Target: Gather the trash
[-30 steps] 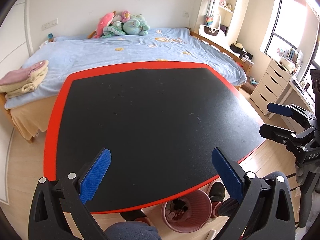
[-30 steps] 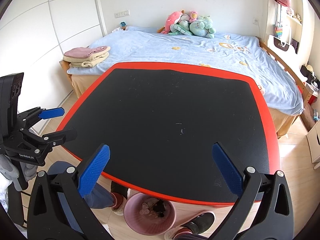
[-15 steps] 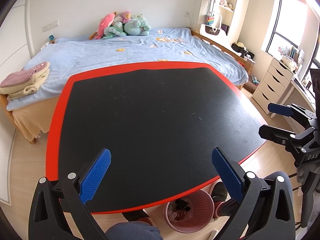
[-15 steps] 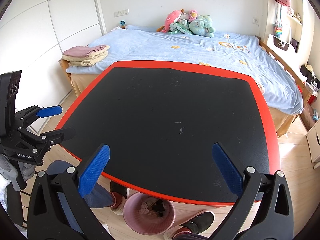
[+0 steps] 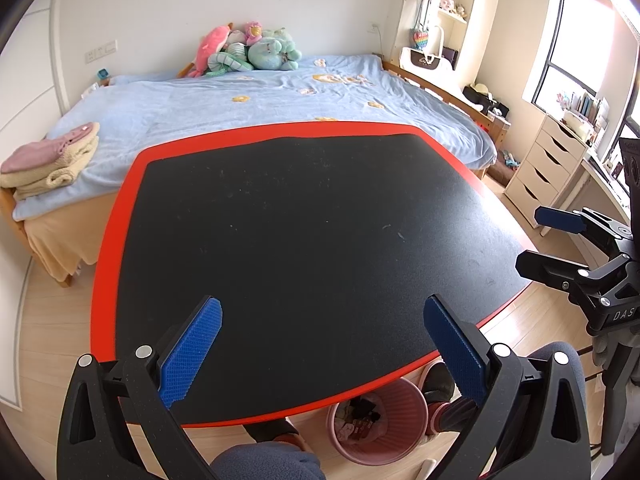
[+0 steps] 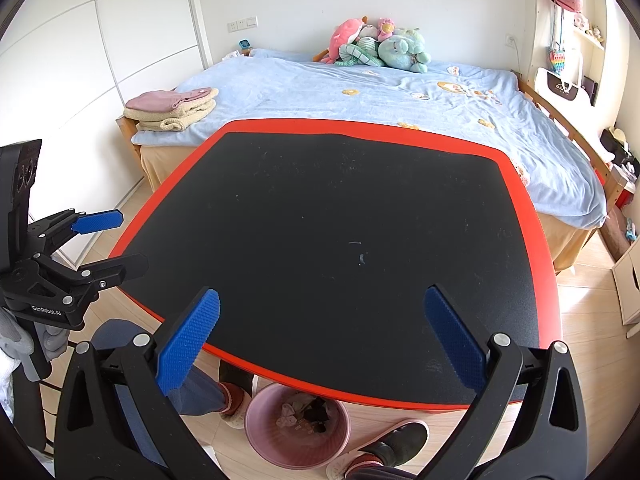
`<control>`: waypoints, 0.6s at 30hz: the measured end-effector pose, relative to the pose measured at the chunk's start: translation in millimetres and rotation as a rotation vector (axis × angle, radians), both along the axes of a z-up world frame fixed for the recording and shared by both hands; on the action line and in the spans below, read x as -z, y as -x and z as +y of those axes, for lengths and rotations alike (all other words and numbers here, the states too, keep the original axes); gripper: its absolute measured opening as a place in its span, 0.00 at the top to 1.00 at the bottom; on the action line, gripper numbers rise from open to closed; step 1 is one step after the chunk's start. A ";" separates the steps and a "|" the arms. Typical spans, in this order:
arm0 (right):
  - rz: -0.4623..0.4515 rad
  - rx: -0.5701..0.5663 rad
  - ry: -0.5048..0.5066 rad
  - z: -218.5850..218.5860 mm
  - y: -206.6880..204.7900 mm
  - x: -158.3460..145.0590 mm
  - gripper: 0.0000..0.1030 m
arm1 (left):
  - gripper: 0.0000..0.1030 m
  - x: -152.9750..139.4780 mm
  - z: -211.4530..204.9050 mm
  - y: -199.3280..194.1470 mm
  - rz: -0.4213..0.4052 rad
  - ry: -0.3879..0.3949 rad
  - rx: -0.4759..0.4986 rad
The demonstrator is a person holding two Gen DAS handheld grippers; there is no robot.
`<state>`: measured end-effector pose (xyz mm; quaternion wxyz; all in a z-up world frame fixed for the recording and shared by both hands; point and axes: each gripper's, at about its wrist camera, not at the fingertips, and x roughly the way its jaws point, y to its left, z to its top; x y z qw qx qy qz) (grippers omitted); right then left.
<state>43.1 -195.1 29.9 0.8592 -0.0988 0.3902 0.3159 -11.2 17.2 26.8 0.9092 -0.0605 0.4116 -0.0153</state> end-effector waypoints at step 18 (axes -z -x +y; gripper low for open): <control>0.008 0.001 0.008 -0.1 0.7 7.3 0.03 | 0.06 1.7 1.1 2.1 0.002 0.001 0.003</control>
